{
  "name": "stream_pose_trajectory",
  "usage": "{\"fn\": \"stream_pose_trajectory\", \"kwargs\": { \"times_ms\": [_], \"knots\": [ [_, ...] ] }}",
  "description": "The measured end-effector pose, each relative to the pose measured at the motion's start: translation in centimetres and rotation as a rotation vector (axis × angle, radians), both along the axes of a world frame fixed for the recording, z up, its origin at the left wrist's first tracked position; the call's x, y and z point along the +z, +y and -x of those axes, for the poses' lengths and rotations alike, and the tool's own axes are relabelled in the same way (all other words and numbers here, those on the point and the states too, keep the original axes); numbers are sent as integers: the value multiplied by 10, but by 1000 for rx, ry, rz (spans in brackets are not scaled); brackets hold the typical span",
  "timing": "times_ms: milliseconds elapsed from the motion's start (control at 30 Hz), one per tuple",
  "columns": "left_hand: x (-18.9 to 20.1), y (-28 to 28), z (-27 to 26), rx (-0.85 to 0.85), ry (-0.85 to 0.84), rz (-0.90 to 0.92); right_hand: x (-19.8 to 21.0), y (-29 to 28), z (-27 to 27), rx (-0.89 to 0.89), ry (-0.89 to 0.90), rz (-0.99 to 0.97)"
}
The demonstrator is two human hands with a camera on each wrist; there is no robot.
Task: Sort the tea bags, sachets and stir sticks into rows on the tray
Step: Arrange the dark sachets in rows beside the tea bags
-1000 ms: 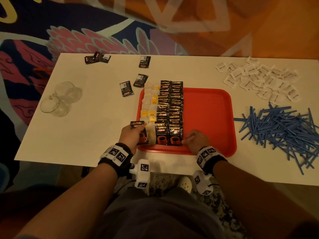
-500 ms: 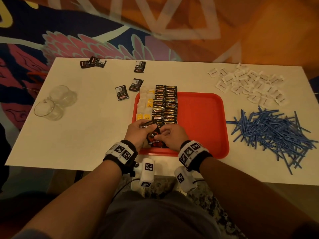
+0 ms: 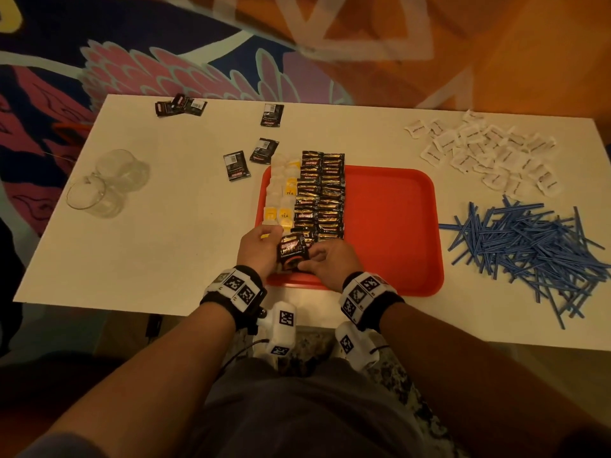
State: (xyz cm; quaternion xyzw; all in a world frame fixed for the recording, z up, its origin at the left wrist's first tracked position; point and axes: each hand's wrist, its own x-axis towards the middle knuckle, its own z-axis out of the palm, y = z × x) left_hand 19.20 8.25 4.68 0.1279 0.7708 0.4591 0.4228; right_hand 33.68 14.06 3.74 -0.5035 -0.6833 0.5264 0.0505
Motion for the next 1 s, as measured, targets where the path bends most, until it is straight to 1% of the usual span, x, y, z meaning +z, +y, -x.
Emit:
{"fn": "stream_pose_trajectory", "kwargs": {
  "times_ms": [167, 233, 300, 467, 633, 767, 867, 933, 1000],
  "knots": [
    [-9, -12, 3, 68, -33, 55, -26, -3, -6, -35, -119, 63],
    [-13, -19, 6, 55, -1, 88, -36, -4, -6, -57, -147, 88],
    [-16, -25, 9, 33, 44, 119, -42, -6, -5, -42, -184, 90],
    [-23, -35, 12, -44, 141, 177, -50, -7, -4, -65, -248, 35],
    [-25, -31, 6, -144, 299, 229, -51, -7, -6, -64, -269, 9],
    [-30, -18, -2, -227, 397, 283, -51, 0, -24, -155, -290, -21],
    [-34, -8, -10, -275, 442, 280, -53, 7, -38, -251, -287, -70],
    [-37, -3, -16, -313, 456, 276, -55, 10, -42, -302, -266, -50],
    [-40, 1, -21, -356, 503, 295, -57, 11, -43, -311, -262, -29]
  ]
}}
